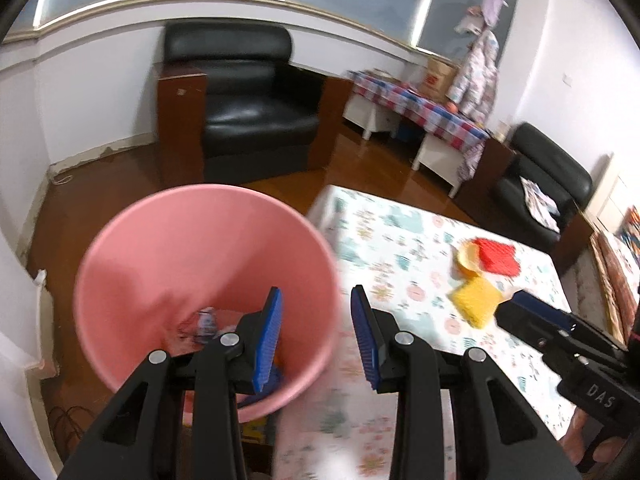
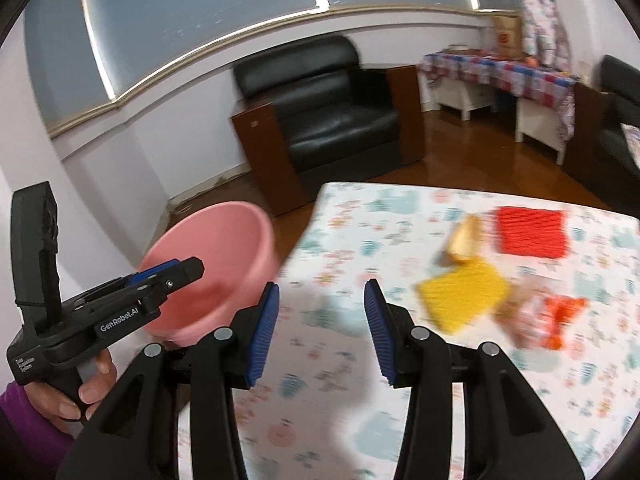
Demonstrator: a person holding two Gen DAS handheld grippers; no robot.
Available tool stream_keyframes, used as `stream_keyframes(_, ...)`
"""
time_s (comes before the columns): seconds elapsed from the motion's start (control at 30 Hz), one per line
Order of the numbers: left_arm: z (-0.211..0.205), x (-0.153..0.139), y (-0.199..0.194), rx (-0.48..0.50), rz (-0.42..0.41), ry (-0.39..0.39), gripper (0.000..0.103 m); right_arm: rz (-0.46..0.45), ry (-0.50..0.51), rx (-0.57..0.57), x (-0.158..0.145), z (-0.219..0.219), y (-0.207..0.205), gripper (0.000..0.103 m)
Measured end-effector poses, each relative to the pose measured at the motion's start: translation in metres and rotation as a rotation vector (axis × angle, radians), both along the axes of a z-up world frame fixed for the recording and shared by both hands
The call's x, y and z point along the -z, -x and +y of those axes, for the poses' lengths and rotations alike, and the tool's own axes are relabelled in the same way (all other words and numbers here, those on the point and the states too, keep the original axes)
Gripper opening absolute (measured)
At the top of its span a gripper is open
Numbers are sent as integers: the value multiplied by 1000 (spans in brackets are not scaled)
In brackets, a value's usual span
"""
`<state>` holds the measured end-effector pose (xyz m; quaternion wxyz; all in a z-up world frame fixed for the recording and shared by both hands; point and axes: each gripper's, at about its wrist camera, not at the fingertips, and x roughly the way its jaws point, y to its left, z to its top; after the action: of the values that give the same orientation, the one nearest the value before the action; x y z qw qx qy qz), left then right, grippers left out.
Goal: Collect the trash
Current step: 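Move both open tools back over the remaining trash on the table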
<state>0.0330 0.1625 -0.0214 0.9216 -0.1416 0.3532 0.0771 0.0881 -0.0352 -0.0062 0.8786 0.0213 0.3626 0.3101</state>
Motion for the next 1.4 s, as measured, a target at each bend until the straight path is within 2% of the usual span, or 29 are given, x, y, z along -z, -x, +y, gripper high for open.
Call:
stream_keyframes(0.3,-68,-1,-33,142,12,-31,34,22,-25,176,8,-79,-9,45)
stream_keyframes(0.43,-81,-1,-40,177,19,-52,34,26,-35,209,10,-94,-12,45)
stream_keyframes(1.4,-105,10,-59,276,53,-79,36,49,-24,315,19,-127,-21,45)
